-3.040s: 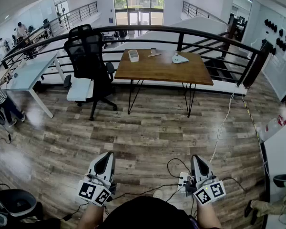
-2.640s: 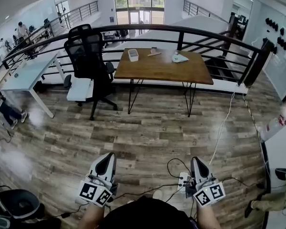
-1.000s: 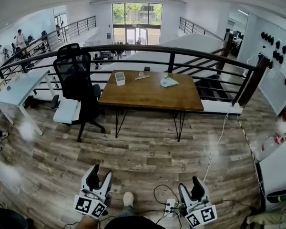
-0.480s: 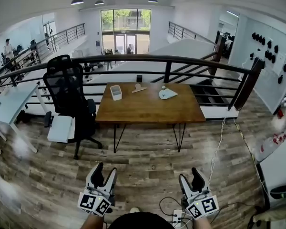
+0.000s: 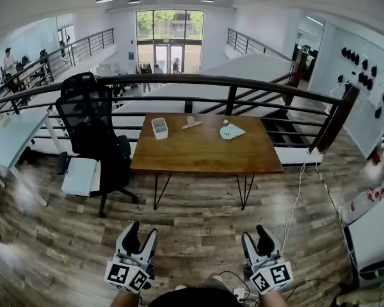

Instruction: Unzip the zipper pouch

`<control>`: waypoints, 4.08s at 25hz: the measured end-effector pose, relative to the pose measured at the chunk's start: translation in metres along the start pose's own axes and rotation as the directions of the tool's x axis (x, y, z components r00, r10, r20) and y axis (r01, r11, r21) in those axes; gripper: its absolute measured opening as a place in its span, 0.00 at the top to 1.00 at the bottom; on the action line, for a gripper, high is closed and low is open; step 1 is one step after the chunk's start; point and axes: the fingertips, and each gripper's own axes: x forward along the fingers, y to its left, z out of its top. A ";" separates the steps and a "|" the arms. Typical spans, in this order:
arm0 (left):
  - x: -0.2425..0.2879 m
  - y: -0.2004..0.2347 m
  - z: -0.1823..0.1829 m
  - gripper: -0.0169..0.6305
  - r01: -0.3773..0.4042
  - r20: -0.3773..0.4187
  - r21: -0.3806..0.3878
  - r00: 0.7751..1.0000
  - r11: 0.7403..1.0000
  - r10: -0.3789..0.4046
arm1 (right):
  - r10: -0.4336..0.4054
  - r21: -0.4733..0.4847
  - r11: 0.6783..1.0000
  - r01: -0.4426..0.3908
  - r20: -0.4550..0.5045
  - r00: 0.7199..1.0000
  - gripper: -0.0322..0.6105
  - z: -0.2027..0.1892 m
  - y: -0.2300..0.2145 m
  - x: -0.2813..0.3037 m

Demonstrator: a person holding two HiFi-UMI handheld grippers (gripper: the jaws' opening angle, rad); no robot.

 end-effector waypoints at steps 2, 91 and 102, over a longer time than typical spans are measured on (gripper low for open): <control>0.008 0.005 -0.001 0.60 -0.017 -0.009 0.002 1.000 1.000 0.017 | 0.016 0.009 1.000 -0.016 -0.003 1.000 0.67 -0.001 -0.004 0.014; 0.596 0.222 -0.071 0.61 -0.084 -0.079 -0.018 0.994 0.996 0.082 | 0.034 0.071 0.997 -0.022 -0.158 0.987 0.77 -0.057 -0.344 0.590; 0.648 0.219 -0.097 0.61 -0.109 -0.150 0.006 0.983 0.994 0.109 | 0.041 0.200 0.980 0.018 -0.284 0.958 0.75 -0.119 -0.424 0.644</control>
